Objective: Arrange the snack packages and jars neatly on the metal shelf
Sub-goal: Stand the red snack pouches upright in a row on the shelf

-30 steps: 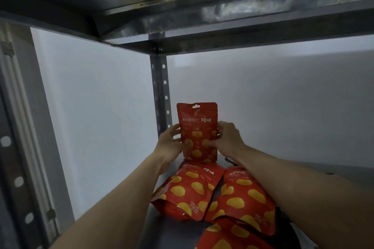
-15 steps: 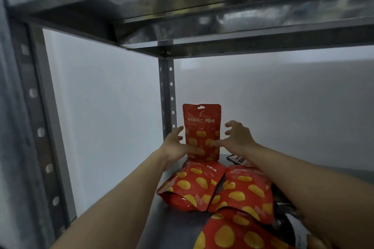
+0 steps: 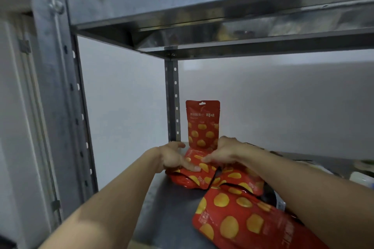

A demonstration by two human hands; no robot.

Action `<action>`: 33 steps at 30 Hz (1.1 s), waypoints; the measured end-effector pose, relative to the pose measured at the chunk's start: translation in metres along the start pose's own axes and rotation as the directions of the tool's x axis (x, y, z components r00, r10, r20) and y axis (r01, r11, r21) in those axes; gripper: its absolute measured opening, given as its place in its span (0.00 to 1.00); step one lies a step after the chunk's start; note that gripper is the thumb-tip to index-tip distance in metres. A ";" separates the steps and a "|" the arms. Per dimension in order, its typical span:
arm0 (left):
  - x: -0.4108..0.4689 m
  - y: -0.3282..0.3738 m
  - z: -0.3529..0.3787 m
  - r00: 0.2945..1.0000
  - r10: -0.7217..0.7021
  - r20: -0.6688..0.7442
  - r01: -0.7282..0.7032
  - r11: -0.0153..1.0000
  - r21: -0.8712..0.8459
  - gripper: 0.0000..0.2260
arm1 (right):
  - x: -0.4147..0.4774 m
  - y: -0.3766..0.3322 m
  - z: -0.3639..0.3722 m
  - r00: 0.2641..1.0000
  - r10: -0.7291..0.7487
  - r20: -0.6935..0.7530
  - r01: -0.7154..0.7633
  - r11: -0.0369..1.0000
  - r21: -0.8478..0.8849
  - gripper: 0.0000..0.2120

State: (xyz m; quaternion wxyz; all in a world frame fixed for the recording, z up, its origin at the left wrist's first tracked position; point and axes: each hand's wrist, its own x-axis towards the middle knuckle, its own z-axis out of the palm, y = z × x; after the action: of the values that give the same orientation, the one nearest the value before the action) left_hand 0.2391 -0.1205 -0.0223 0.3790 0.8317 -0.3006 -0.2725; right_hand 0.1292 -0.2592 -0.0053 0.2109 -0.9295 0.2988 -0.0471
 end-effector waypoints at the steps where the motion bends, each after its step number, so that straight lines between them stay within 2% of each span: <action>1: -0.001 -0.003 0.002 1.000 0.024 -0.020 -0.025 0.999 -0.042 0.54 | -0.004 -0.001 0.000 1.000 0.011 0.006 -0.011 1.000 0.015 0.38; 5: -0.015 -0.012 0.009 0.988 0.127 -0.093 -0.141 0.977 -0.162 0.45 | -0.016 -0.005 -0.001 0.999 0.028 -0.026 -0.023 0.987 0.162 0.36; 9: -0.025 -0.014 0.011 0.946 0.238 -0.219 -0.279 0.944 -0.178 0.42 | -0.022 -0.006 -0.002 0.984 0.091 -0.154 -0.017 0.905 0.425 0.31; 12: -0.027 -0.013 0.014 0.899 0.309 -0.310 -0.369 0.916 -0.156 0.38 | -0.025 -0.009 -0.002 0.973 0.087 -0.212 0.036 0.855 0.517 0.27; 16: -0.018 -0.011 0.020 0.859 0.354 -0.370 -0.427 0.894 -0.138 0.39 | -0.024 -0.012 -0.004 0.962 0.021 -0.273 0.132 0.837 0.530 0.27; 21: -0.001 -0.009 0.023 0.820 0.406 -0.403 -0.499 0.852 -0.158 0.41 | -0.008 -0.007 -0.002 0.955 -0.029 -0.296 0.195 0.812 0.550 0.22; 26: 0.020 -0.010 0.026 0.800 0.429 -0.419 -0.537 0.825 -0.180 0.47 | 0.007 -0.003 0.001 0.927 -0.061 -0.371 0.256 0.824 0.505 0.26; 30: 0.033 -0.014 0.022 0.802 0.395 -0.449 -0.532 0.814 -0.234 0.40 | 0.018 0.002 0.003 0.907 -0.085 -0.413 0.299 0.820 0.488 0.21; 33: 0.040 -0.018 0.020 0.812 0.371 -0.449 -0.507 0.830 -0.231 0.34 | 0.023 0.006 0.005 0.911 -0.097 -0.401 0.308 0.808 0.502 0.22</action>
State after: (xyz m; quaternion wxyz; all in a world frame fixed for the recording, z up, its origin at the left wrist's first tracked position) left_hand 0.2575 -0.1480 -0.0566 0.6217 0.6961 -0.3549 -0.0545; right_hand 0.1457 -0.2749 -0.0129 0.4072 -0.8304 0.2027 -0.3218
